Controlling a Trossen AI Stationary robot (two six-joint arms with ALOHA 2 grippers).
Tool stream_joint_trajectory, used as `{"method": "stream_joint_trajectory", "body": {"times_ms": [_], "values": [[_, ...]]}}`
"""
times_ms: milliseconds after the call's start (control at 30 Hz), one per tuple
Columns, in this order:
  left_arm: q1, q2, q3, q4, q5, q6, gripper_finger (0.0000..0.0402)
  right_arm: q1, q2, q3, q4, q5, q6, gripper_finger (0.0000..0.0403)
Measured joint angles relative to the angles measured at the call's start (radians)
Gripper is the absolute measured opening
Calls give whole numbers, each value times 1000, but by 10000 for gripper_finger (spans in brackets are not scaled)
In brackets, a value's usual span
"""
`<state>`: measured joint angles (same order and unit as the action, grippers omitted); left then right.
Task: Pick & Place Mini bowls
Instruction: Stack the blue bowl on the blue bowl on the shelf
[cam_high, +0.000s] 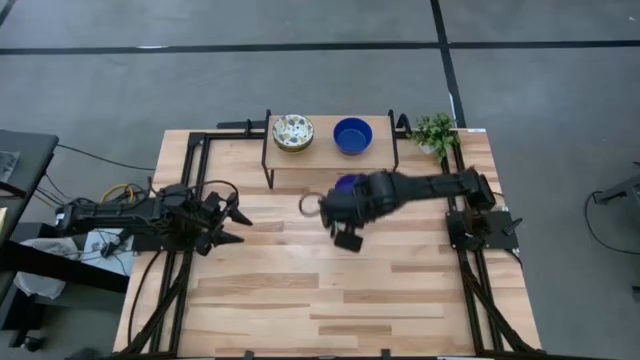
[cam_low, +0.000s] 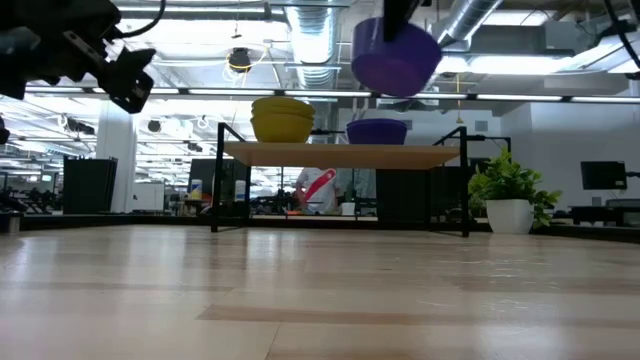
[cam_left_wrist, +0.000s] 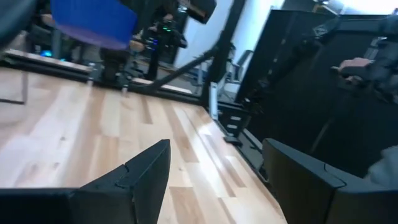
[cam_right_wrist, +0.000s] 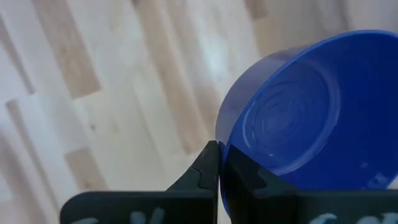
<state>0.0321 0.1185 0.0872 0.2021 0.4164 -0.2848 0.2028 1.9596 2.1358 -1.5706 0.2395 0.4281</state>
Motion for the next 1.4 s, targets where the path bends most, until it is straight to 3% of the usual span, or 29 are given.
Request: {"method": "stream_joint_trajectory", "body": {"times_ms": [333,667,1167,1400], "values": [[58,-8,0,-16,0,53,253,-211,0,124,0,-1,-299,0],[60,-5,0,-23,-1,93,253,-422,0,130,-1,-5,-537,0],[60,39,0,-31,-5,94,253,-533,26,129,3,-8,-793,0],[60,85,0,-30,-5,90,253,-574,61,128,0,-40,-840,0]]}}
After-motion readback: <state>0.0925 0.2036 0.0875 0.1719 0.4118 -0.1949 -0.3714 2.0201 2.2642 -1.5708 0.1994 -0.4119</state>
